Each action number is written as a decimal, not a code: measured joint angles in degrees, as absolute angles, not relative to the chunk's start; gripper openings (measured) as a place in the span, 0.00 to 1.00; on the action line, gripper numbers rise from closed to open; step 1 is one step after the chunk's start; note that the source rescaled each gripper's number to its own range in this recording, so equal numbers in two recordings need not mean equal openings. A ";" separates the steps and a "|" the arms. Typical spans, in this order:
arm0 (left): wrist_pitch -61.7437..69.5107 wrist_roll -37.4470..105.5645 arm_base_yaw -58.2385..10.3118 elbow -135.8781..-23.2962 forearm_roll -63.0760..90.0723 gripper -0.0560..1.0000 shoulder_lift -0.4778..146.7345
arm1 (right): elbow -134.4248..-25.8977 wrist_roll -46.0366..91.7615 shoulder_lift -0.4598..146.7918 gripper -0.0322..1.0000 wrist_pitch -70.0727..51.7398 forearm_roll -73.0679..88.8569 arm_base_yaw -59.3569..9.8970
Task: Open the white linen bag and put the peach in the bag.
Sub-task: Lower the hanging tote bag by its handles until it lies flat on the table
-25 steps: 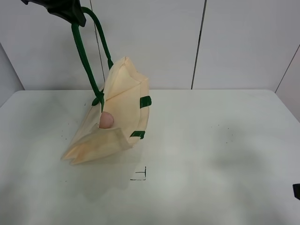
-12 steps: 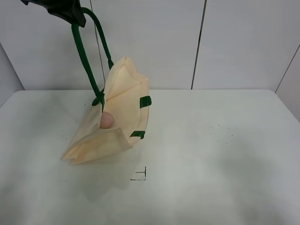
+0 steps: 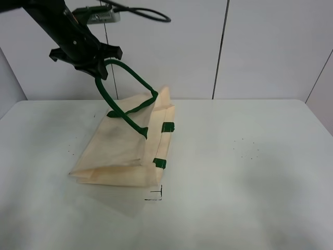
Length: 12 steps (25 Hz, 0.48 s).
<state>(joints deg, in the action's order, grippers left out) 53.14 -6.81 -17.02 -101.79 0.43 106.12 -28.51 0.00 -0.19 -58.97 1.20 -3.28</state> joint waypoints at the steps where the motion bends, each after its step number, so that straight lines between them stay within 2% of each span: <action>1: 51.20 -6.81 -17.02 -99.65 0.68 0.05 106.18 | -28.51 0.00 -0.19 1.00 -58.97 1.20 -3.28; 6: 45.28 -6.81 -17.02 -91.96 3.77 0.05 109.51 | -28.51 0.00 -0.19 1.00 -58.97 1.20 -3.28; 8: 44.88 -6.81 -17.02 -91.43 4.31 0.11 111.57 | -28.51 0.00 -0.19 1.00 -58.97 1.20 -3.28; 9: 44.74 -6.81 -17.02 -91.37 4.42 0.20 112.67 | -28.51 0.00 -0.19 1.00 -58.97 1.20 -3.28; 11: 44.81 -6.81 -17.02 -91.30 4.48 0.47 114.12 | -28.51 0.00 -0.19 1.00 -58.97 1.20 -3.28; 12: 44.87 -6.81 -17.02 -91.30 4.48 0.64 114.41 | -28.51 0.00 -0.19 1.00 -58.97 1.20 -3.28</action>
<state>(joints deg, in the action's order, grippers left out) 44.87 -6.81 -17.02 -91.30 4.48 114.41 -28.51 0.00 -0.19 -58.97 1.20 -3.28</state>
